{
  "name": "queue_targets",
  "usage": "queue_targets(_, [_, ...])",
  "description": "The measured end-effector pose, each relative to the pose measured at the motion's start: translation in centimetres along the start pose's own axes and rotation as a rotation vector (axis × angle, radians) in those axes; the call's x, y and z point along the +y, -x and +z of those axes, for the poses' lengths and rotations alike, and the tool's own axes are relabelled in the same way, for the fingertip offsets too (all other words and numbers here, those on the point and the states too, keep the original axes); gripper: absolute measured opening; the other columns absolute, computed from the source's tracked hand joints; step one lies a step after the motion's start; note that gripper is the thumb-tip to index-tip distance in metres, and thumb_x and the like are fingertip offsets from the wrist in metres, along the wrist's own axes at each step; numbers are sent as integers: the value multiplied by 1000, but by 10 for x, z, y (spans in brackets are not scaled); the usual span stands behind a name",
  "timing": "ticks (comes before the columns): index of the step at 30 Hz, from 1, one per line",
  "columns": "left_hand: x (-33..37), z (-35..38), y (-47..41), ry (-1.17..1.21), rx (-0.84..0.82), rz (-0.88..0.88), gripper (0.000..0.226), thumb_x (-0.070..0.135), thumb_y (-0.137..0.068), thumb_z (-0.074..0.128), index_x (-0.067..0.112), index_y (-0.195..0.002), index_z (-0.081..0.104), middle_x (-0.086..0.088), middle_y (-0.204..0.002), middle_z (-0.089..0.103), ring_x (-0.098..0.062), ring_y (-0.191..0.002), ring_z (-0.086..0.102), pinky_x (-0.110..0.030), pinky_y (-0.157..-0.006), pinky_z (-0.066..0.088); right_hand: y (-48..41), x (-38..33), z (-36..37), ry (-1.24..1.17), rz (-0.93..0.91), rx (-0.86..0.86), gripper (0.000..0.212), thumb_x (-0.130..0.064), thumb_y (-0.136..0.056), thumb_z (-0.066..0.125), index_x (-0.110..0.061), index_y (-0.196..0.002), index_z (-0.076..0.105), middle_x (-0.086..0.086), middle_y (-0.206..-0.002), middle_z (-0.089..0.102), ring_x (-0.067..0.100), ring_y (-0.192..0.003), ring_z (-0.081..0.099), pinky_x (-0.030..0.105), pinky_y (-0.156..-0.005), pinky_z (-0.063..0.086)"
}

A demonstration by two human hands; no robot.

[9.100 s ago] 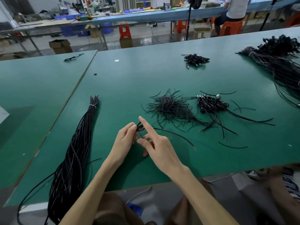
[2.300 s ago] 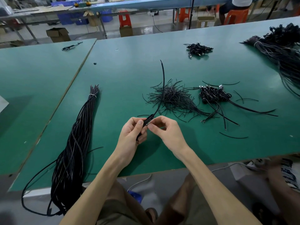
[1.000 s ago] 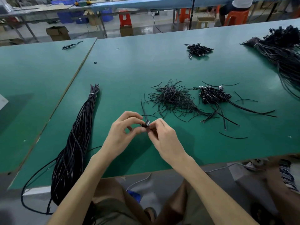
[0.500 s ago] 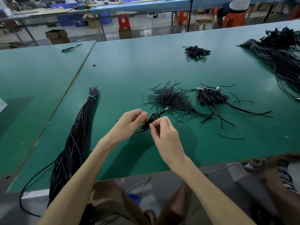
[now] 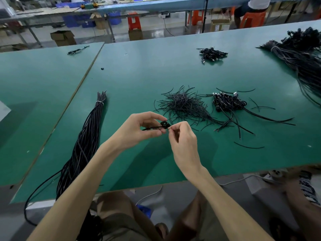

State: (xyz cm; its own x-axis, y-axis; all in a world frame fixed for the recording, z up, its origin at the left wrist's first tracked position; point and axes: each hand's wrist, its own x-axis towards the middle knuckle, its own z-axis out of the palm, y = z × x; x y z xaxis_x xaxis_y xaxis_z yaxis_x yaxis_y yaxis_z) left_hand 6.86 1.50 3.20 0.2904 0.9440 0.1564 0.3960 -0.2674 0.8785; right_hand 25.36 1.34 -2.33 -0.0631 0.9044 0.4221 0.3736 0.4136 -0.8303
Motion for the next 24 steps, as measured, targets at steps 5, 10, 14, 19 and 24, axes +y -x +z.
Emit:
queue_targets(5, [-1, 11, -12, -17, 171, 20, 20, 12, -90, 78, 17, -109, 77, -1, -95, 78, -8, -86, 70, -34, -78, 51, 1, -4, -1, 53, -63, -39, 8, -6, -101, 60, -4, -96, 54, 7, -94, 58, 20, -78, 53, 35, -70, 45])
queue_targets(10, [2, 13, -29, -34, 171, 30, 9, 16, -93, 75, 15, -101, 78, -7, -96, 71, -3, -72, 57, -19, -67, 42, 5, -7, -2, 33, -125, -84, 8, -6, -102, 60, -2, -96, 55, 9, -92, 57, 18, -76, 52, 30, -68, 45])
queue_targets(14, [1, 8, -38, 84, 35, -68, 13, 18, -95, 72, 6, -98, 76, 0, -88, 74, -13, -76, 58, -27, -66, 48, 5, -9, -4, -16, -143, -79, 10, -7, -102, 61, -2, -95, 56, 4, -90, 56, 8, -75, 49, 11, -68, 41])
queue_targets(19, [-8, 13, -37, 172, -60, -203, 20, 21, -98, 68, 2, -91, 71, -14, -80, 62, -25, -71, 53, -28, -62, 46, 6, -6, -3, -59, -119, -55, 9, -7, -101, 60, 0, -96, 58, 1, -91, 55, -4, -81, 51, 8, -72, 41])
queue_targets(24, [-11, 30, -22, 196, -191, -234, 41, 15, -110, 46, 16, -76, 70, -4, -67, 67, -20, -48, 60, -22, -42, 40, 2, -6, -4, -129, -39, 10, 10, -9, -102, 60, -3, -94, 57, 6, -89, 62, 8, -69, 61, 10, -67, 45])
